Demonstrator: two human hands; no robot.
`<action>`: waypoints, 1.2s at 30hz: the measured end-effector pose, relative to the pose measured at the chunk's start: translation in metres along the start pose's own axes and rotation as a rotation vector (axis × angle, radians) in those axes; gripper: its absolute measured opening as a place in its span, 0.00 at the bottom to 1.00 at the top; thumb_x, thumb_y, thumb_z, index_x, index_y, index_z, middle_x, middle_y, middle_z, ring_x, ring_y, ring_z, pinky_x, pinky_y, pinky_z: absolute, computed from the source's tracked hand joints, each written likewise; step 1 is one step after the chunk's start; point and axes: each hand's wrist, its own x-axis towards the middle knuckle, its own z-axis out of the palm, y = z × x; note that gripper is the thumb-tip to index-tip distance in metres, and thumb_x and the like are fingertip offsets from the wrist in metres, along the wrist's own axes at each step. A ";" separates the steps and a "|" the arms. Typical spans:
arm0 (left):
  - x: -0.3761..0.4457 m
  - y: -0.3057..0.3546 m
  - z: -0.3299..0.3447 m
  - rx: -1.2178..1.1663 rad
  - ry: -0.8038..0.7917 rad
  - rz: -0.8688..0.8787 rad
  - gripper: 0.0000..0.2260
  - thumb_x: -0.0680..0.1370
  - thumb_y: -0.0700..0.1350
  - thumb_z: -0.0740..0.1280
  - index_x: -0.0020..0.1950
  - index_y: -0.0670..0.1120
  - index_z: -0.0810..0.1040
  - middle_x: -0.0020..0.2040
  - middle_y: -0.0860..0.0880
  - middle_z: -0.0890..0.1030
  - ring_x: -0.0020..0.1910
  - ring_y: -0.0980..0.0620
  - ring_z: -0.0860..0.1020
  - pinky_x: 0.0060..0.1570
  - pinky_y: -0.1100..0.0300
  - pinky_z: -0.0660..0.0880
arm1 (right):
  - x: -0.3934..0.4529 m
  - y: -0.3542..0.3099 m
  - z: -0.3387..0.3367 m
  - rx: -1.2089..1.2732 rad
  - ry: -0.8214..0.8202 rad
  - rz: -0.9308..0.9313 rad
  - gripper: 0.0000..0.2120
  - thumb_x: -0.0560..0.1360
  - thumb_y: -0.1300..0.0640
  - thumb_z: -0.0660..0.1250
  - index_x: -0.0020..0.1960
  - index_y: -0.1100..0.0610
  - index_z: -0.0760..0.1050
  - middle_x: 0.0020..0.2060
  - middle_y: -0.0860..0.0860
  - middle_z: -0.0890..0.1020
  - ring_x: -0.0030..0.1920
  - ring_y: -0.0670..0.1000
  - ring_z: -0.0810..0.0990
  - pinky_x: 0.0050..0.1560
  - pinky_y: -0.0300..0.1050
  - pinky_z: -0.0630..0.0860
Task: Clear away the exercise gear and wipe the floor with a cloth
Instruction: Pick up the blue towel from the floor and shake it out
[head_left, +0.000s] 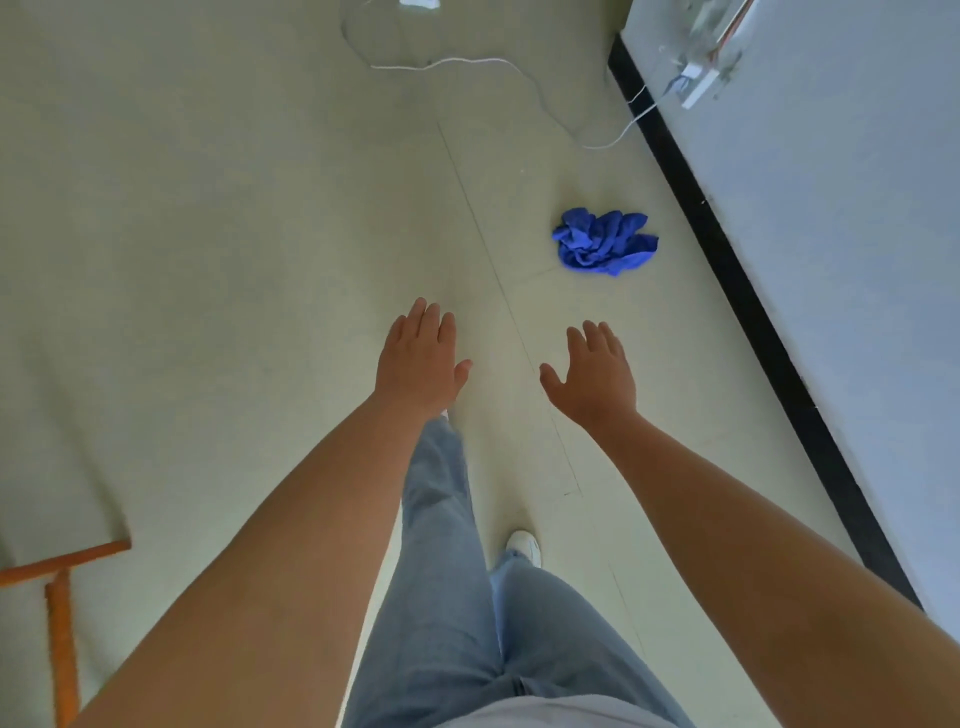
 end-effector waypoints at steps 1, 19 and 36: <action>0.029 -0.009 -0.011 0.018 -0.009 0.025 0.28 0.82 0.53 0.52 0.77 0.39 0.50 0.78 0.41 0.52 0.78 0.44 0.47 0.75 0.53 0.48 | 0.027 -0.004 -0.008 0.015 0.008 0.020 0.29 0.79 0.48 0.56 0.74 0.62 0.55 0.75 0.58 0.55 0.77 0.57 0.48 0.76 0.48 0.46; 0.488 0.045 -0.105 0.305 -0.125 0.567 0.28 0.82 0.52 0.54 0.76 0.38 0.52 0.77 0.41 0.55 0.77 0.44 0.49 0.74 0.52 0.51 | 0.382 0.083 -0.068 0.272 -0.020 0.561 0.25 0.78 0.51 0.59 0.71 0.63 0.61 0.72 0.57 0.64 0.75 0.57 0.55 0.75 0.47 0.51; 0.800 0.149 0.196 0.416 -0.133 0.901 0.23 0.50 0.49 0.83 0.40 0.43 0.82 0.36 0.47 0.82 0.40 0.47 0.83 0.32 0.64 0.76 | 0.660 0.245 0.199 0.123 -0.256 0.682 0.22 0.75 0.66 0.59 0.68 0.58 0.63 0.66 0.56 0.65 0.63 0.58 0.66 0.59 0.49 0.67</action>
